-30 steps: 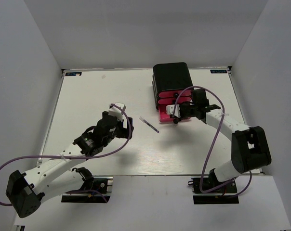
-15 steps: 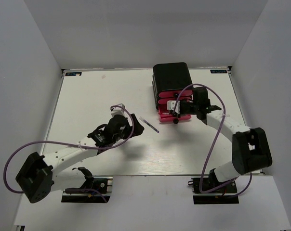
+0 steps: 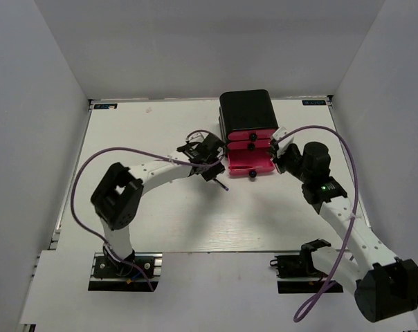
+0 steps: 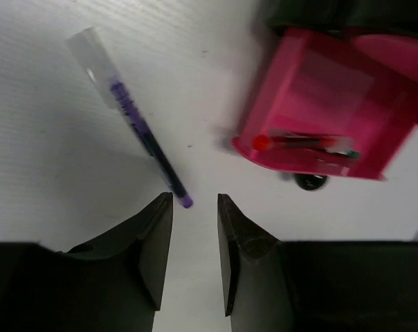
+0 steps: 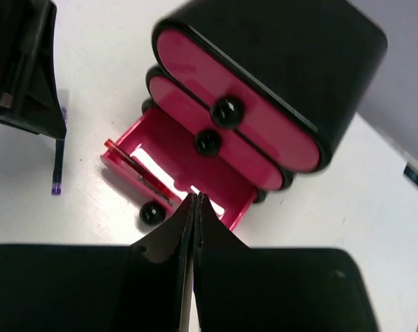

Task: Sort the stationery into containers
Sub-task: Grab a piece of stationery with the left arm

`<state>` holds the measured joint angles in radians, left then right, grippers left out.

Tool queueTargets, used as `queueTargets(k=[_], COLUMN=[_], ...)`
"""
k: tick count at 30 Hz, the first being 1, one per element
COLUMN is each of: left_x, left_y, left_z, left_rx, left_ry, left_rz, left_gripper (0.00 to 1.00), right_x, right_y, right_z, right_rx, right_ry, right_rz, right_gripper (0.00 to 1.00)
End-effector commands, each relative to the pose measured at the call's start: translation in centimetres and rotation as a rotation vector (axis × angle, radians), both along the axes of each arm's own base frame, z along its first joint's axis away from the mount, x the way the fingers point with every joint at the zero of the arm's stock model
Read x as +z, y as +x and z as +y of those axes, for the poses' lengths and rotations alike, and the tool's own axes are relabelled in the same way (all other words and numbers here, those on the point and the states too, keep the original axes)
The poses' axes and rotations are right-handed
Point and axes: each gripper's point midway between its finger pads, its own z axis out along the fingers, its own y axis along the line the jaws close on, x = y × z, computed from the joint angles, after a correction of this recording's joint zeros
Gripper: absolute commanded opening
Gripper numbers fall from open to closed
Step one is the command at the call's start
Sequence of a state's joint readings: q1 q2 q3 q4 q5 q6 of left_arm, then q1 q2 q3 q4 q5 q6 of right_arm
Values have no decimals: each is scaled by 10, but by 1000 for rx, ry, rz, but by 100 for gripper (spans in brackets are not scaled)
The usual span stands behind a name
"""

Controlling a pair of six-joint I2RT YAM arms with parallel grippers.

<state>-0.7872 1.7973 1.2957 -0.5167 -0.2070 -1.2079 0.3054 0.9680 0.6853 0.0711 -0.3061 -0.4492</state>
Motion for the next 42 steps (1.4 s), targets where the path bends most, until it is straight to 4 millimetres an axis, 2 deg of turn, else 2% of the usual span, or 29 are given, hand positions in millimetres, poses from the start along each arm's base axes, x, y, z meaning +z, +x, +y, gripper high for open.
queueTargets(k=[1,2,3,5,6,9,10,11,13,19,20,32,36,38,40,42], left_x=[-23,-22,-22,-23,-19,-16,-22,-18,-24,-30,-34,-48,-47,-57,-62,-65], left_y=[-18,-18,-20,-20,-18,-15,-17,-12,-9,-3,-4,4,8,5,0,-3], left_z=[20,20,22,24,26,26,28,23,20,14,14,15,19,25,30,35], left_rx=[47,47,47,61,67,82,92,92,92,92,101,146,169,173,164,167], left_ry=[121,125,132,141,141,143,156,145,167,182,185,240,264,303,332,354], left_rz=[152,156,162,162,147,139,157,147,167,181,189,274,291,313,335,343], left_gripper=[43,43,43,45,50,56,59,60,61,65,69,69,62,59,50,46], right_x=[-10,-15,-7,-7,-7,-5,-3,-2,0,-8,-9,0,-1,0,1,1], right_y=[-11,-15,-21,-27,-28,-27,-27,-27,-27,-29,-28,-28,-28,-28,-28,-29], right_z=[-23,-24,-25,-27,-28,-31,-32,-33,-34,-37,-39,-45,-47,-49,-48,-49], right_rx=[-177,-177,-179,-184,-190,-204,-211,-215,-219,-223,-231,-257,-262,-269,-265,-265], right_ry=[102,108,141,156,163,165,169,171,169,146,145,153,154,155,156,158], right_rz=[99,103,71,59,59,47,39,33,16,8,8,-36,-38,-41,-42,-45], right_gripper=[0,0,0,0,0,0,0,0,0,0,0,0,0,0,0,0])
